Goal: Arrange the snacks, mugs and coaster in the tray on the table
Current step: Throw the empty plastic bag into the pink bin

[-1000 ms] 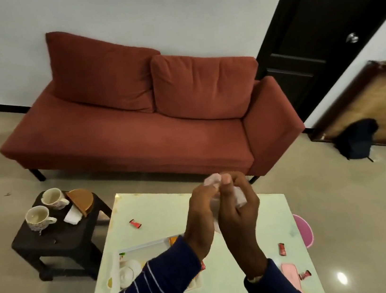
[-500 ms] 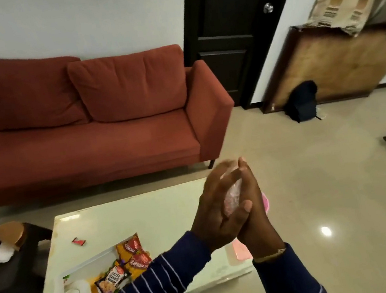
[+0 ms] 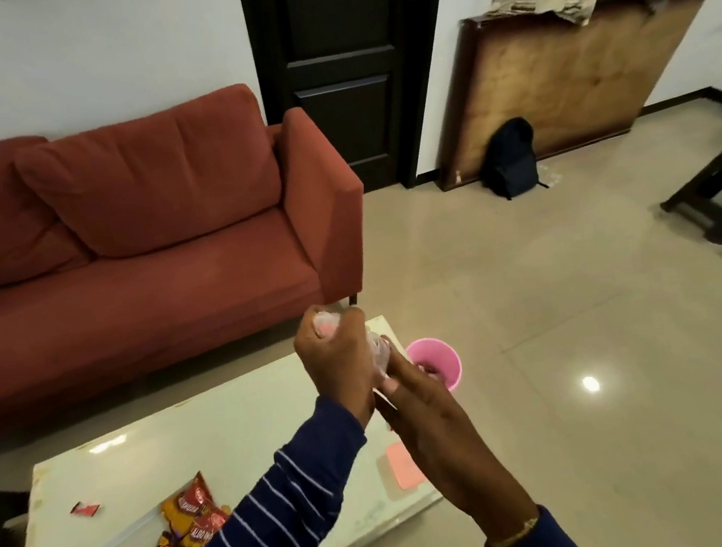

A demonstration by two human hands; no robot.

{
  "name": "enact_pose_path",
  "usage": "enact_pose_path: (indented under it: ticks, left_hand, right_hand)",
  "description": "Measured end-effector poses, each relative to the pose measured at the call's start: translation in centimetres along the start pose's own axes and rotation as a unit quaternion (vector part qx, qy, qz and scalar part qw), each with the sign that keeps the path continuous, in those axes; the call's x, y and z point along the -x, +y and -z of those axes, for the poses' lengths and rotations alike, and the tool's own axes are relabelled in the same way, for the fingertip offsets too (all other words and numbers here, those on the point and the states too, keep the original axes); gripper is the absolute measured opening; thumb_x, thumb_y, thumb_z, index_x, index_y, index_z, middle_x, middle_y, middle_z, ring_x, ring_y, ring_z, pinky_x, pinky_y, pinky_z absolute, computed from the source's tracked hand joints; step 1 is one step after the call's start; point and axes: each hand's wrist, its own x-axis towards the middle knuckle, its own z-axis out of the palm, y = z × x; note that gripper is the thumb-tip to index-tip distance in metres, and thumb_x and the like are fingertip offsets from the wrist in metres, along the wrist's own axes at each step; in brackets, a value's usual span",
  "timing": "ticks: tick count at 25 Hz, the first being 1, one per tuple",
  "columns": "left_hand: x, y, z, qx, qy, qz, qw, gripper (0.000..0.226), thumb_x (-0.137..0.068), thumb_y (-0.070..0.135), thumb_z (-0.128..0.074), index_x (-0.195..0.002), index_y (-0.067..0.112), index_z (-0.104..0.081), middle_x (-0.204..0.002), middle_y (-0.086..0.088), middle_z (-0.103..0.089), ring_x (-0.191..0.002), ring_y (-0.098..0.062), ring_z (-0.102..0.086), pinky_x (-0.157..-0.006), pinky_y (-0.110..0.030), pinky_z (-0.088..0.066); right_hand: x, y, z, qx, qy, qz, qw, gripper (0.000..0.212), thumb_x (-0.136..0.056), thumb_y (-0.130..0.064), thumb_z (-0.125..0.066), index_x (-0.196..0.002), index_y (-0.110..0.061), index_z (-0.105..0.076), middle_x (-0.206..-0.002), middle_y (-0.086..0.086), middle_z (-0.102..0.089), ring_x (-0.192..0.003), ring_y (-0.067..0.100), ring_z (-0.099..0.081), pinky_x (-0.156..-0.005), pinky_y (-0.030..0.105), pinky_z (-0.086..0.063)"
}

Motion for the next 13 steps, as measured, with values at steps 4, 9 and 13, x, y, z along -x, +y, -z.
enact_pose_path:
  ticks: [4, 9, 13]
  left_hand:
    - [1.1, -3.1, -2.7, 0.046, -0.127, 0.069, 0.988, 0.024, -0.075, 0.032, -0.072, -0.097, 0.03, -0.063, -0.09, 0.008, -0.069, -0.082, -0.016, -0.068, -0.068, -0.029, -0.058]
    - [1.5, -5.8, -6.2, 0.014, -0.273, 0.103, 0.956, 0.041, -0.072, 0.056, -0.073, -0.11, 0.04, -0.07, -0.12, 0.013, -0.069, -0.115, -0.012, -0.063, -0.087, -0.025, -0.056]
    - [-0.3, -9.0, -11.1, -0.063, -0.369, 0.112, 0.921, 0.075, -0.075, 0.071, -0.062, -0.143, 0.049, -0.038, -0.148, 0.031, -0.035, -0.128, 0.015, -0.039, -0.092, -0.008, -0.042]
  right_hand:
    - [-1.0, 1.6, 2.5, 0.1, 0.053, 0.0, 0.994, 0.026, -0.101, -0.022, -0.056, -0.12, -0.033, -0.07, -0.092, -0.007, -0.076, -0.077, 0.014, -0.068, -0.065, 0.022, -0.051]
    - [-3.4, 3.5, 7.3, 0.016, 0.131, -0.059, 0.99, 0.03, -0.087, -0.036, -0.064, -0.107, -0.018, -0.078, -0.089, 0.002, -0.078, -0.079, 0.025, -0.072, -0.075, 0.038, -0.06]
    - [-8.3, 7.2, 13.8, -0.076, 0.163, -0.14, 0.974, 0.019, -0.093, -0.011, -0.065, -0.099, -0.02, -0.08, -0.096, 0.006, -0.078, -0.087, 0.026, -0.075, -0.075, 0.033, -0.062]
